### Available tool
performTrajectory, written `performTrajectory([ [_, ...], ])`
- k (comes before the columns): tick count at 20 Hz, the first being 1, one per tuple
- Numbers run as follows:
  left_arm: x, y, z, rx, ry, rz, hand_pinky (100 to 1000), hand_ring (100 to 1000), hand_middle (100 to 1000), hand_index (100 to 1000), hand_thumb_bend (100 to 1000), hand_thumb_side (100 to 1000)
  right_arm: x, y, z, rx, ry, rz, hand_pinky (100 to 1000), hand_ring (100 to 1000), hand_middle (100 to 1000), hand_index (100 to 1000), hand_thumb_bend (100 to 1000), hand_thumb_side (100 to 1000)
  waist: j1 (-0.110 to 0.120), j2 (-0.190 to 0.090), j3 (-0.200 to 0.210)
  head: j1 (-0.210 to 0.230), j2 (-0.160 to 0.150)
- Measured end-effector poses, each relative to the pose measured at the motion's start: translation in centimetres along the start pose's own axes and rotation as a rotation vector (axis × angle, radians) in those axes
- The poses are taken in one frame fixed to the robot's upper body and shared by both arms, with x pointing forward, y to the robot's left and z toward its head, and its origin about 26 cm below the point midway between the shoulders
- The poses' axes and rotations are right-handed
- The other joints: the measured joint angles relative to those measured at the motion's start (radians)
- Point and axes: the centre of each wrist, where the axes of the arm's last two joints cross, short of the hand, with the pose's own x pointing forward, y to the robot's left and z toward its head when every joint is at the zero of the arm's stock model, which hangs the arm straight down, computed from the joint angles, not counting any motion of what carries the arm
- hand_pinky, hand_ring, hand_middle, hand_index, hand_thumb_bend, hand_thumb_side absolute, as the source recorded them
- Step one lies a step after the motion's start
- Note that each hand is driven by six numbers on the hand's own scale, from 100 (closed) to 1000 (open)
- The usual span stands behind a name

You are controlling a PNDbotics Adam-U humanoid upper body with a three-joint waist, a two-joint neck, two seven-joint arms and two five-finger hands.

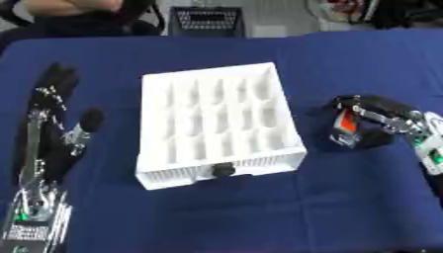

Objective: Pick up objects on the table and place them in the box.

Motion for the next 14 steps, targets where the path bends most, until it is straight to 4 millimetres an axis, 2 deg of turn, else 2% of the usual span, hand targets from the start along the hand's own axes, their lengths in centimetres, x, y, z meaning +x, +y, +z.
performTrajectory([
  [5, 0.0, 0.0, 0.0, -0.002, -0.001, 0.000, 1000, 920, 878, 1000, 982, 664, 0.1, -0.4, 0.0, -0.017, -0.011, 0.011, 483, 587, 812, 907, 133, 595, 0.000, 0.000, 0.000, 0.000, 0.000],
  [8, -0.1, 0.0, 0.0, -0.002, 0.002, 0.000, 1000, 920, 878, 1000, 981, 664, 0.2, -1.6, 0.4, -0.050, -0.024, 0.033, 481, 589, 809, 906, 139, 586, 0.000, 0.000, 0.000, 0.000, 0.000],
  [9, -0.1, 0.0, 0.0, -0.003, 0.004, 0.000, 1000, 920, 878, 1000, 982, 664, 0.2, -2.0, 0.6, -0.062, -0.028, 0.042, 481, 589, 808, 904, 119, 610, 0.000, 0.000, 0.000, 0.000, 0.000],
  [10, -0.2, 0.0, 0.0, -0.003, 0.004, 0.000, 1000, 920, 878, 1000, 982, 665, 0.2, -2.5, 0.8, -0.074, -0.032, 0.051, 478, 587, 807, 904, 146, 578, -0.001, 0.000, 0.000, 0.000, 0.000],
  [11, -0.2, 0.0, 0.0, -0.003, 0.004, 0.000, 1000, 920, 878, 1000, 982, 665, 0.3, -2.9, 1.0, -0.085, -0.037, 0.059, 478, 586, 809, 904, 100, 691, -0.001, 0.000, 0.000, 0.000, 0.000],
  [12, -0.2, 0.0, 0.0, -0.003, 0.004, 0.000, 1000, 920, 877, 1000, 981, 666, 0.3, -3.4, 1.1, -0.096, -0.040, 0.068, 476, 586, 805, 903, 148, 572, -0.001, 0.000, 0.000, 0.000, 0.000],
  [14, -0.2, 0.0, 0.0, -0.003, 0.004, 0.000, 1000, 920, 877, 1000, 980, 666, 0.4, -4.6, 1.2, -0.125, -0.054, 0.089, 476, 587, 804, 902, 152, 570, -0.002, 0.000, 0.000, 0.000, 0.000],
])
